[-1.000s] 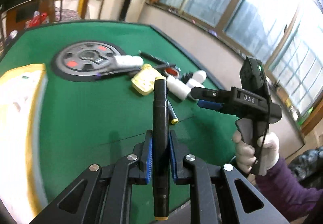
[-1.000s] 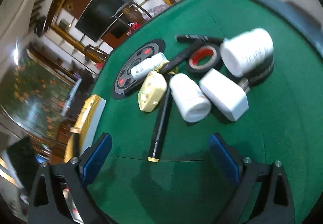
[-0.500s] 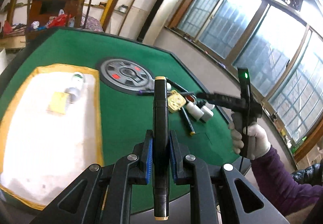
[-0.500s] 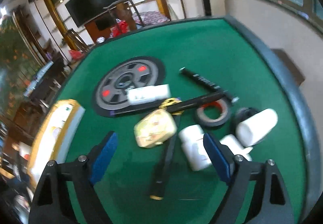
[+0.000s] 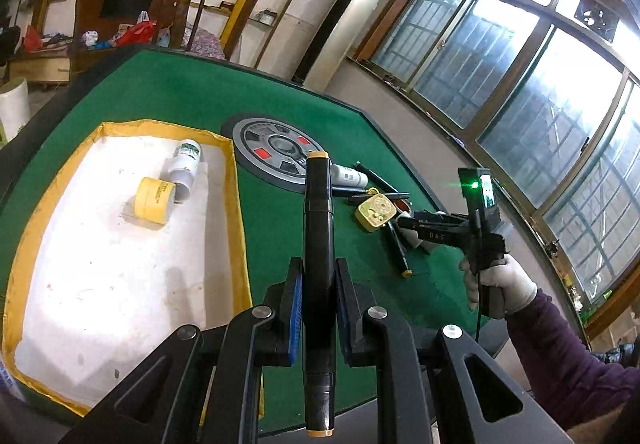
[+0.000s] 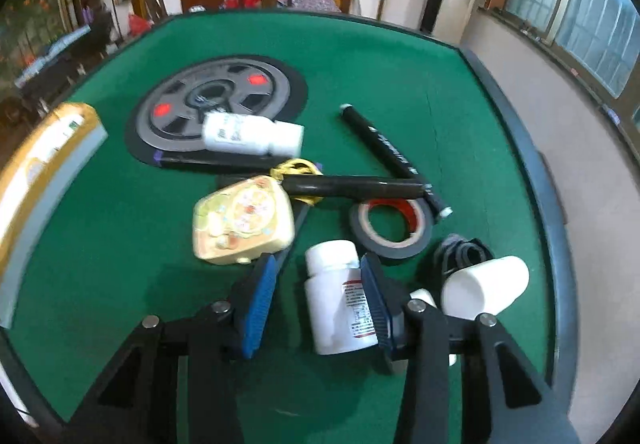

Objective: Organize rigid objects
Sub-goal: 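Carry marker and bottle into the white tray and open both tools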

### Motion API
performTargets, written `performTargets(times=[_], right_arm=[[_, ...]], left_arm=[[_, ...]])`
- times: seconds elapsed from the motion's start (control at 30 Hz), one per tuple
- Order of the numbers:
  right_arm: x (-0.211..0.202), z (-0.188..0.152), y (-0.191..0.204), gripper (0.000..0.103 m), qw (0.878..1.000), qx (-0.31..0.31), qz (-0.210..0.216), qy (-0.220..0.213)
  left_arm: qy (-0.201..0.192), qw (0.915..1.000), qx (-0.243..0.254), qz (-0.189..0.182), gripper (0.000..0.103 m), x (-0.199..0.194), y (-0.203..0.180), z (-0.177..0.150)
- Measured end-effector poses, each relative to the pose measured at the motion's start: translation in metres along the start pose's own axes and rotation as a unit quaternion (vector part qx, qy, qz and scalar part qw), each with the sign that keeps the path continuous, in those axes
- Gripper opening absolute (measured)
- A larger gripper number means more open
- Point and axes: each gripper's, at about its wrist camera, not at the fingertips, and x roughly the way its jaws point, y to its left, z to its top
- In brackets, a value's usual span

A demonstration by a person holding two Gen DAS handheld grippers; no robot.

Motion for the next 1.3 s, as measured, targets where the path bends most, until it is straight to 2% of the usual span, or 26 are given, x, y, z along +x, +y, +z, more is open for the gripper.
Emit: performTargets(times=[0.13,0.2,0.33,0.47,0.57,0.63,0.73,0.9,1.07,1.3], right_arm=[[0.013,-0.004,-0.008,0.042,1.0,0.006,-0.006,0.02],[0.013,-0.004,-0.01,0.035,1.0,0.016,-0.008,0.022],[0.0,-0.009,-0.016,0.035,0.998,0.053,0.021,0.006],[-0.04,-0.015,-0.023,0.035,0.991,0.098,0.08,-0.036],[-0.068,-0.01,-0.015,0.035,0.983,0.108,0.137,-0.061],[-0.087,0.002,0.005,0.035,0.975,0.1,0.185,-0.075],[-0.1,0.018,0.039,0.035,0.963,0.085,0.244,-0.079],[-0.087,0.047,0.108,0.035,0.94,0.071,0.332,-0.045],[-0.051,0.076,0.182,0.035,0.931,0.063,0.36,0.004],[-0.002,0.119,0.24,0.035,0.923,0.089,0.371,0.043]], left_arm=[[-0.001,1.0,-0.007,0.003,0.014,0.002,0.002,-0.001],[-0.001,0.9999,-0.011,0.006,0.014,0.001,0.003,-0.002],[-0.014,0.9997,-0.01,0.02,0.014,-0.012,0.008,0.003],[-0.032,0.9982,0.0,0.051,0.014,-0.032,0.017,0.018],[-0.031,0.9948,0.017,0.096,0.014,-0.036,0.029,0.035],[-0.026,0.9925,0.019,0.118,0.014,-0.032,0.043,0.045],[-0.009,0.9915,0.005,0.13,0.014,-0.018,0.068,0.06],[0.036,0.9863,-0.024,0.159,0.014,0.028,0.116,0.081],[0.076,0.9793,-0.061,0.177,0.014,0.074,0.154,0.094],[0.093,0.9741,-0.087,0.187,0.014,0.097,0.178,0.1]])
